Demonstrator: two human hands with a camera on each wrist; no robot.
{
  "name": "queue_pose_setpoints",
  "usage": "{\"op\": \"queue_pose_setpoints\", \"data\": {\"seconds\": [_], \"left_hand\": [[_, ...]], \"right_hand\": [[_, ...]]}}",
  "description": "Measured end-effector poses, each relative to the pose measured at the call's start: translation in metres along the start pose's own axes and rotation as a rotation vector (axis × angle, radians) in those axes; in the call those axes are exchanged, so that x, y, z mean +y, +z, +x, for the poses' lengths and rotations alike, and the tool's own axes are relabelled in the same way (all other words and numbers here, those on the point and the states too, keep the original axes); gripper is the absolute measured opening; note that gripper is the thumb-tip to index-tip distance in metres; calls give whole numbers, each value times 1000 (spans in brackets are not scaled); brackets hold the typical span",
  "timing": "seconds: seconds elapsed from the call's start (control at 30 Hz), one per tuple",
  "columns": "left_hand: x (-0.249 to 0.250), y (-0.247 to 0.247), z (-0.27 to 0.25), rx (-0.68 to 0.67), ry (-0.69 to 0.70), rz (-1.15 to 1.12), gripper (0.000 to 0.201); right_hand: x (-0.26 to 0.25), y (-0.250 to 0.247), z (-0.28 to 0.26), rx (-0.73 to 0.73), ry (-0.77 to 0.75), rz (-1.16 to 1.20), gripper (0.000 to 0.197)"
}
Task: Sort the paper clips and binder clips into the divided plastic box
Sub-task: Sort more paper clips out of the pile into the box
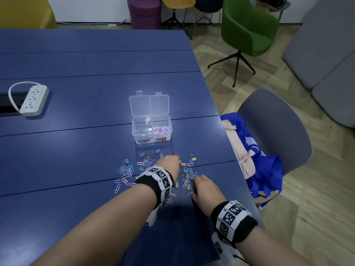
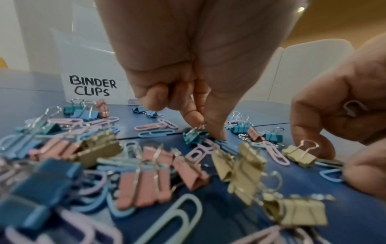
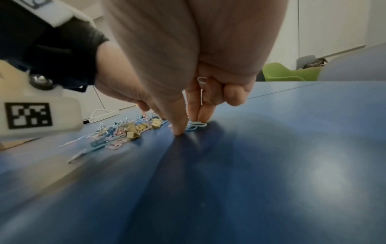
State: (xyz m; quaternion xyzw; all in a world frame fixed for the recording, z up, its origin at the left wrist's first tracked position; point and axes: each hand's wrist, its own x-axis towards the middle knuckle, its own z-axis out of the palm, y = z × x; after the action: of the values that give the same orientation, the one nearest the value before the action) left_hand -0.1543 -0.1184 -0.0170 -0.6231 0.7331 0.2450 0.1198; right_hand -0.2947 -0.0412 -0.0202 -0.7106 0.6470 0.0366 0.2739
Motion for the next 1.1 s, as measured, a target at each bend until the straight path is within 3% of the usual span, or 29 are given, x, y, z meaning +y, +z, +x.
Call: {"op": "queue_pose_setpoints", "data": {"seconds": [0.13, 0.3, 0.43, 0.53, 0.67, 0.73, 0.87, 1.0, 1.1], "left_hand": [[0, 0, 0, -32, 17, 14, 26], [0, 1, -1, -44, 14, 10, 24], [-11, -4, -6, -15, -13, -246, 11], [-34, -16, -18, 53, -18, -611, 7], [-71, -25, -34, -37, -98, -989, 18], [-85, -22, -42, -66, -180, -1279, 26], [-100, -18, -65, -165, -195, -1644, 20], [-107, -12, -79, -196, -152, -1621, 9], [-108, 2, -85, -163, -54, -1241, 9]], "right_hand": [[-6, 1, -1, 2, -39, -92, 13], [-7, 4, -1, -29, -33, -142, 26], [-8, 4, -1, -61, -42, -122, 17], [5, -2, 3, -25, 61, 170, 10], [22, -16, 11, -46, 175, 688, 9], [20, -18, 15, -103, 224, 994, 21], [-1, -22, 19, -212, 286, 1439, 28], [-20, -20, 23, -326, 300, 1572, 27], [-35, -14, 24, -377, 269, 1445, 26]]}}
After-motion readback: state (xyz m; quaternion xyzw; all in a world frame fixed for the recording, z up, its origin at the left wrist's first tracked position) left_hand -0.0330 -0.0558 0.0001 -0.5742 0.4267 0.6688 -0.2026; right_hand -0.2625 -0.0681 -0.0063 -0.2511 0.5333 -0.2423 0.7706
